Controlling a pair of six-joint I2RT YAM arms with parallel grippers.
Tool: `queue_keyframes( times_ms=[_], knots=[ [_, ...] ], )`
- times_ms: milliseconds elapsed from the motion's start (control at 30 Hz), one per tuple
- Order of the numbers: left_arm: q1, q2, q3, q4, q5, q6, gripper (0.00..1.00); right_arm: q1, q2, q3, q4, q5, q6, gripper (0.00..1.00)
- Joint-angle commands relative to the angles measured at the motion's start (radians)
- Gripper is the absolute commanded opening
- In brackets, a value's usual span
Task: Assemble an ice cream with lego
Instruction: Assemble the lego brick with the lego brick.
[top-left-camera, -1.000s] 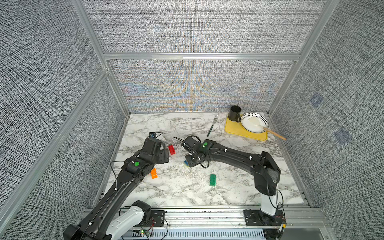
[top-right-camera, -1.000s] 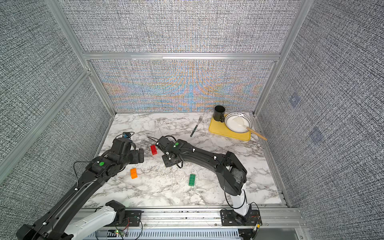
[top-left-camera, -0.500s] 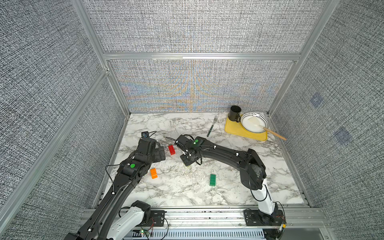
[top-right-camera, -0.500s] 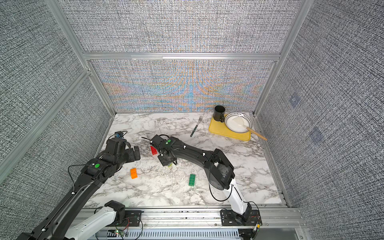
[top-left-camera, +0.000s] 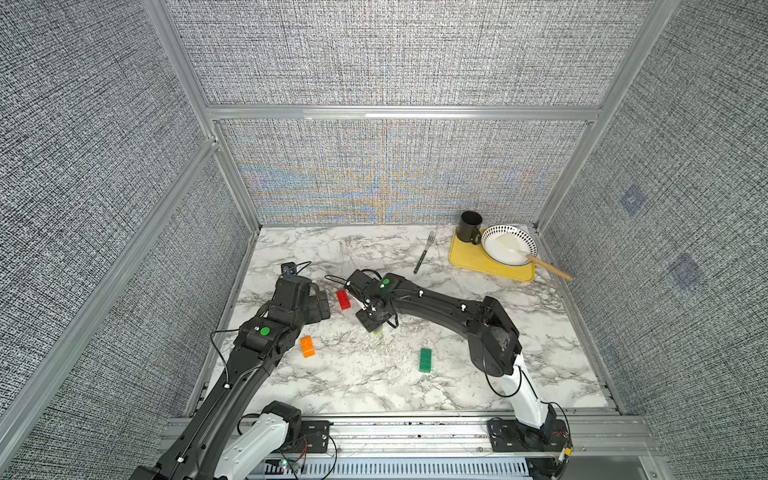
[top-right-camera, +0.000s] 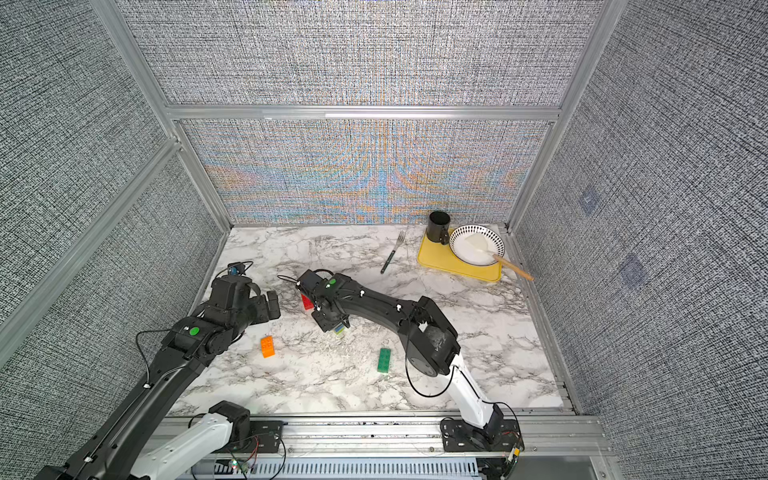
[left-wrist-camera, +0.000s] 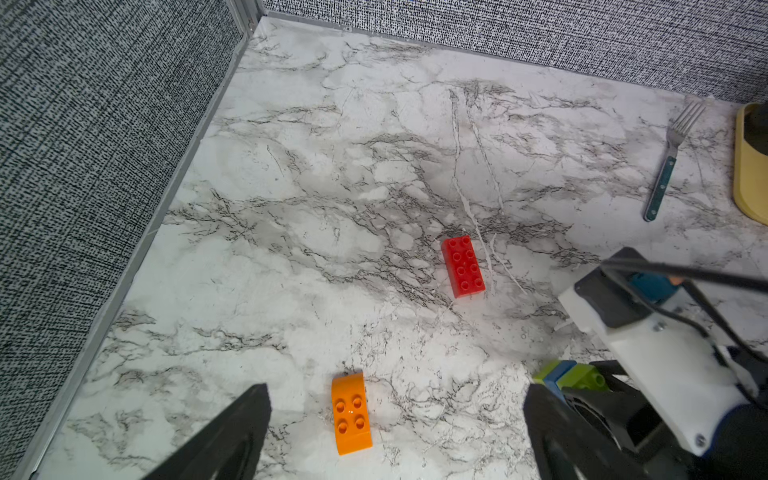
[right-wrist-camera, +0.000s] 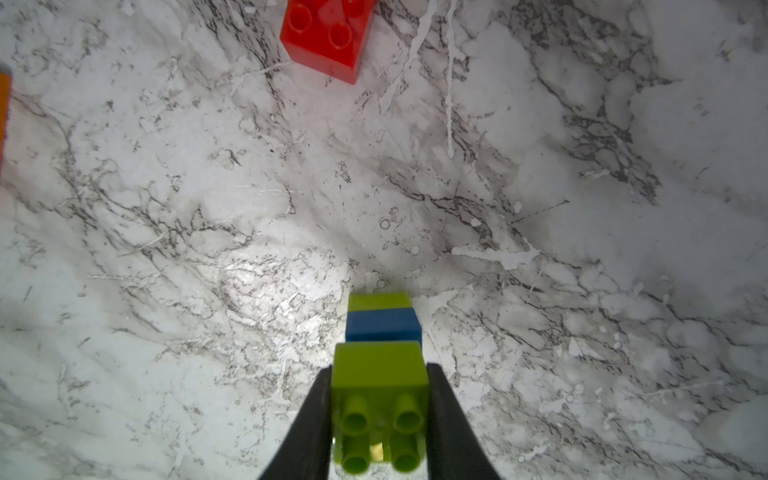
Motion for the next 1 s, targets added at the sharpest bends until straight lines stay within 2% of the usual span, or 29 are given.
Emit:
queue_keyframes(
  times_ms=[0, 333, 733, 800, 967],
  knots=[
    [0.002, -0.002, 0.000, 0.020, 0.003, 0.000, 0.99, -0.003, 0.005, 0.008, -0.015, 0.005, -0.019, 0.04],
    [0.007, 0.002, -0.002, 0.024, 0.015, 0.001, 0.99, -0.010, 0.022, 0.011, -0.017, -0.018, -0.039, 0.06],
    [0.010, 0.001, -0.003, 0.028, 0.026, 0.003, 1.00, -0.016, 0.040, 0.017, 0.007, -0.052, -0.084, 0.22],
    [0.010, 0.001, -0.003, 0.029, 0.030, 0.005, 1.00, -0.018, 0.041, 0.010, 0.014, -0.058, -0.089, 0.27],
    [0.011, 0.003, -0.004, 0.032, 0.046, 0.006, 1.00, -0.023, 0.005, -0.025, 0.069, -0.070, -0.078, 0.50]
  ],
)
